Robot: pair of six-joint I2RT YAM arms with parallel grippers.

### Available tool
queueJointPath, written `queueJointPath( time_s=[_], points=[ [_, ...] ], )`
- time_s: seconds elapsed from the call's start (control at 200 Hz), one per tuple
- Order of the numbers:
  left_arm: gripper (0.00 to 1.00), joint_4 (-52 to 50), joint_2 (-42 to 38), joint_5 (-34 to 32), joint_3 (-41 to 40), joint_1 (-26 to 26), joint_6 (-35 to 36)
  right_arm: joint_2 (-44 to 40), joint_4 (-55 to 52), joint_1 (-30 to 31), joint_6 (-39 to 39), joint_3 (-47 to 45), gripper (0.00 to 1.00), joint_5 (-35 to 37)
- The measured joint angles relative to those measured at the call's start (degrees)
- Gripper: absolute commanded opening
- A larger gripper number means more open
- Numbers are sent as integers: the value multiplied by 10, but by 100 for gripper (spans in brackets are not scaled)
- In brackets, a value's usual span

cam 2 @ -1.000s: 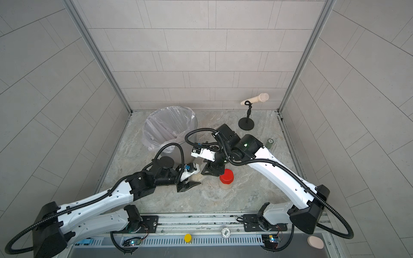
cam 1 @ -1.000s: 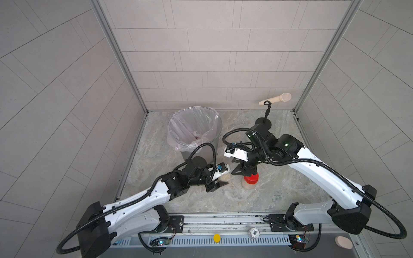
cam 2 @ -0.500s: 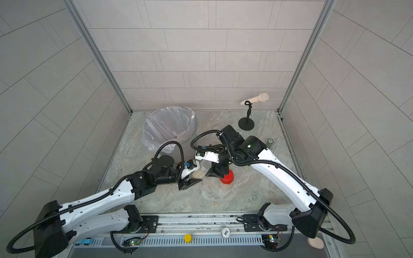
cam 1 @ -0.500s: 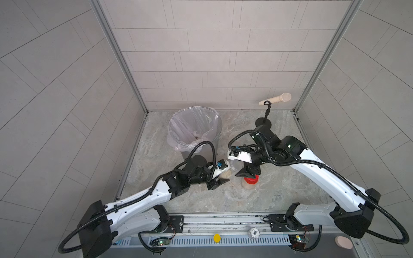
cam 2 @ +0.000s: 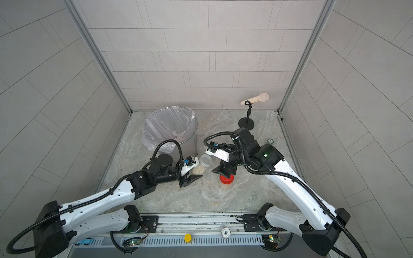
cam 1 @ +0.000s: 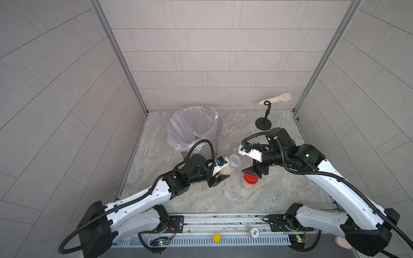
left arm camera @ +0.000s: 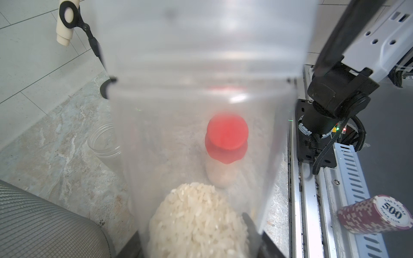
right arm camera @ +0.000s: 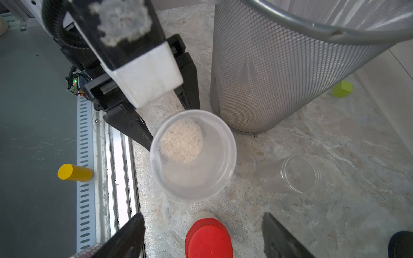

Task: Empty moldy rice from jars
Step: Unscrew the lid from the jar.

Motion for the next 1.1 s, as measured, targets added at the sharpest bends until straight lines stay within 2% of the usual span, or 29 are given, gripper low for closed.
queueJointPath(
  time_s=[0.07,0.14,0.3,0.425,0.51,0.751,1.101],
  points=[
    [30,0,-2,-1,0,0,0,-20,14,-2,56,-7,90,20],
    [30,0,-4,-3,0,0,1,-28,19,-5,130,9,90,39],
    [30,0,-9,-11,0,0,7,0,6,-6,337,116,77,67],
    [30,0,-10,-15,0,0,12,32,-6,-2,504,151,76,71],
    [31,0,-11,-18,0,0,14,52,-23,13,576,150,76,87],
    [31,8,-11,-21,-1,0,17,95,-53,43,671,155,77,97],
    [31,13,-10,-23,-4,0,17,129,-74,83,685,176,80,105]
  ],
)
